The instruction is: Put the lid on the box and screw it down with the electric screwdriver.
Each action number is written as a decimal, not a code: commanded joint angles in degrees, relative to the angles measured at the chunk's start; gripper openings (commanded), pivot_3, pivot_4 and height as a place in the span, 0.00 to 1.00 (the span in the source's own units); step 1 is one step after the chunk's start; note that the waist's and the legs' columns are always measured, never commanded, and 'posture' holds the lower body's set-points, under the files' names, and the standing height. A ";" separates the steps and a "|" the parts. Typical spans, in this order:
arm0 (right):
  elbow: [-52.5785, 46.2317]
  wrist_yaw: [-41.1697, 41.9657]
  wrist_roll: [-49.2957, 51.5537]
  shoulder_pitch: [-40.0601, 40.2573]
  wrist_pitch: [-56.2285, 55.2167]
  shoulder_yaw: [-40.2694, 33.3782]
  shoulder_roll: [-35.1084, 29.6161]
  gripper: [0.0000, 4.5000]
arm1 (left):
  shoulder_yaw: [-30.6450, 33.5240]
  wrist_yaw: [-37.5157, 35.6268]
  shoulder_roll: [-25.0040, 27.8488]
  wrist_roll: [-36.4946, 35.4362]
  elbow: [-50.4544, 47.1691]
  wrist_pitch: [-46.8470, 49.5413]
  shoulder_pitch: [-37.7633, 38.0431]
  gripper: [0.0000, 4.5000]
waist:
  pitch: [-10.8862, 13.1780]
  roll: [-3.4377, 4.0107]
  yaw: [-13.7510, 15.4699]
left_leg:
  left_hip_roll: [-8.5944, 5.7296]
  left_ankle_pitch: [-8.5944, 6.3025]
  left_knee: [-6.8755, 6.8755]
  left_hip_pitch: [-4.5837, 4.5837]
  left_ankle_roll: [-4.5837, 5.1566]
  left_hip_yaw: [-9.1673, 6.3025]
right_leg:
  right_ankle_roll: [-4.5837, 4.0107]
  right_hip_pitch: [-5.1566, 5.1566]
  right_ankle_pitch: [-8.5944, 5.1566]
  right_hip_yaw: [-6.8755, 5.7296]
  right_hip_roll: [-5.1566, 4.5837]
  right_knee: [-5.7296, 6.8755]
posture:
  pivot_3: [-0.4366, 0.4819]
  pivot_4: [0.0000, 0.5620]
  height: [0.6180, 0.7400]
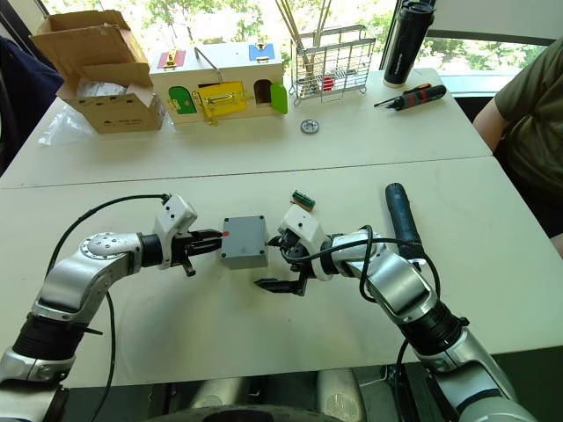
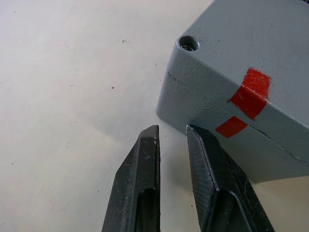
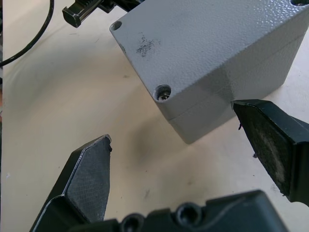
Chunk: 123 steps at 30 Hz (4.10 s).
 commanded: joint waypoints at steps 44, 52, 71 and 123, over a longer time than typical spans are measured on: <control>2.55 -10.49 2.81 11.33 -9.67 -17.77 -0.78 0.64 | -5.70 -10.91 9.03 -7.50 -16.18 2.86 -9.45 0.20 | 0.00 -0.01 0.03 | 0.03 -0.02 0.02 0.00 0.03 0.02 | 0.00 0.04 0.00 0.05 0.17 0.00 | 0.48 0.27 1.00; 2.87 -10.50 2.22 11.15 -9.97 -16.92 -0.53 0.02 | -5.68 -10.34 8.69 -7.50 -15.83 2.60 -9.27 0.20 | 0.00 -0.01 0.02 | 0.03 -0.02 0.02 0.00 0.03 0.03 | 0.00 0.04 0.00 0.04 0.18 0.00 | 0.48 0.27 1.00; -2.64 -10.93 6.43 8.96 -5.99 -20.72 -0.83 0.02 | -5.10 -9.64 8.15 -7.57 -13.18 1.41 -9.28 0.20 | 0.00 -0.01 0.04 | 0.03 -0.02 0.03 0.00 0.03 0.02 | 0.00 0.04 0.00 0.04 0.18 0.01 | 0.48 0.27 1.00; 11.72 -6.25 1.76 -5.42 -10.63 -8.68 9.11 0.02 | 0.20 -8.43 8.86 -4.91 -5.01 -0.98 -8.79 0.20 | 0.00 0.00 -0.27 | 0.02 -0.01 0.03 0.00 0.02 0.02 | 0.00 -0.04 0.00 0.01 0.18 0.07 | 0.48 0.27 1.00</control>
